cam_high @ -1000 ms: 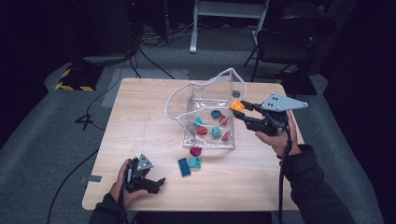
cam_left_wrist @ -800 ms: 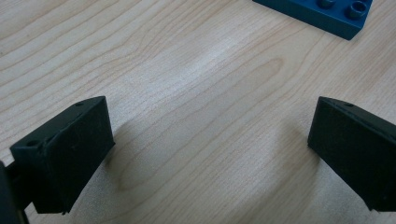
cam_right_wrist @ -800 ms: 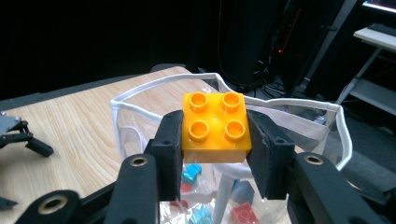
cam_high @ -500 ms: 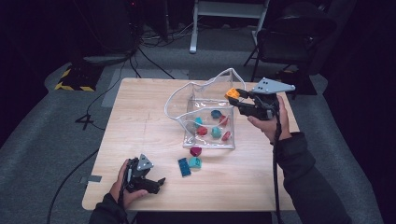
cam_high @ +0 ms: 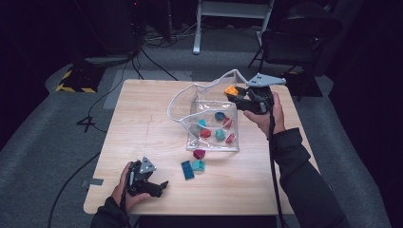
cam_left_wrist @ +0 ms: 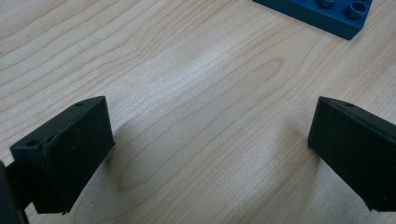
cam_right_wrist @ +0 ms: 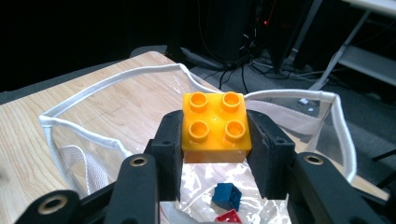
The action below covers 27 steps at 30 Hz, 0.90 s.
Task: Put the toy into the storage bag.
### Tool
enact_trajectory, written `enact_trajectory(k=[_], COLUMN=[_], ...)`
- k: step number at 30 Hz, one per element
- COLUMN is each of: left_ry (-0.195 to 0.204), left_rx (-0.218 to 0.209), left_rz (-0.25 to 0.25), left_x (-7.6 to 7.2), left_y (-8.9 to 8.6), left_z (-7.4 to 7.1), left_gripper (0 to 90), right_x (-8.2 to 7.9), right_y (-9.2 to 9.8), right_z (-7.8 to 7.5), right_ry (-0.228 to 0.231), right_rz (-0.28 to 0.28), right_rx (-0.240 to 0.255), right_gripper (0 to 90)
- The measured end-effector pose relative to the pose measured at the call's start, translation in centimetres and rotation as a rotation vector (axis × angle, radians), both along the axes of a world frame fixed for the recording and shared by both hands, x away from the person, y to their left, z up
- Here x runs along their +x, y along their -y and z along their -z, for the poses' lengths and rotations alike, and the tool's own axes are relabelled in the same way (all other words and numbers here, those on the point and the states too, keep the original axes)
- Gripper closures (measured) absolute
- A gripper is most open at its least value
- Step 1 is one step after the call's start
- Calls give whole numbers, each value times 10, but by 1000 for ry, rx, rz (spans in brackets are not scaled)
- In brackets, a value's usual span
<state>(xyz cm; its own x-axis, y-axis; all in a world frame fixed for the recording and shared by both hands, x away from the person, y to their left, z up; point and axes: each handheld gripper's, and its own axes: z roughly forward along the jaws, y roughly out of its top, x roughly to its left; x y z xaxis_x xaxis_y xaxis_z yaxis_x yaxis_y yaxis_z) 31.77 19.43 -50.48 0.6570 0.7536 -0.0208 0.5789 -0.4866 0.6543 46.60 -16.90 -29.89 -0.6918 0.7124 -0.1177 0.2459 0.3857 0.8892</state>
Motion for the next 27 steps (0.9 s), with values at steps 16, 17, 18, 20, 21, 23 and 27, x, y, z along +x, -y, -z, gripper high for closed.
enact_trajectory(k=[16,17,18,20,21,23,27], left_ry=[2,1,2,2,2,0,1], left_rx=[0,-1,0,1,1,-3,2], left_rz=[0,0,0,-1,-1,-1,1], left_x=[0,0,0,0,0,0,0], left_y=[0,0,0,0,0,0,0], left_z=[0,0,0,0,0,0,0], left_gripper=[2,2,2,3,2,2,2], right_x=[11,11,11,10,10,9,6], right_y=[-7,-7,-8,-7,-7,-6,-4], right_z=[9,10,10,11,11,11,10], right_ry=[-38,-36,-38,-36,-35,-34,-31], right_rz=[51,55,57,52,54,52,41], right_rx=[-8,-11,-10,-6,-5,1,10], right_gripper=[532,521,517,505,496,482,455])
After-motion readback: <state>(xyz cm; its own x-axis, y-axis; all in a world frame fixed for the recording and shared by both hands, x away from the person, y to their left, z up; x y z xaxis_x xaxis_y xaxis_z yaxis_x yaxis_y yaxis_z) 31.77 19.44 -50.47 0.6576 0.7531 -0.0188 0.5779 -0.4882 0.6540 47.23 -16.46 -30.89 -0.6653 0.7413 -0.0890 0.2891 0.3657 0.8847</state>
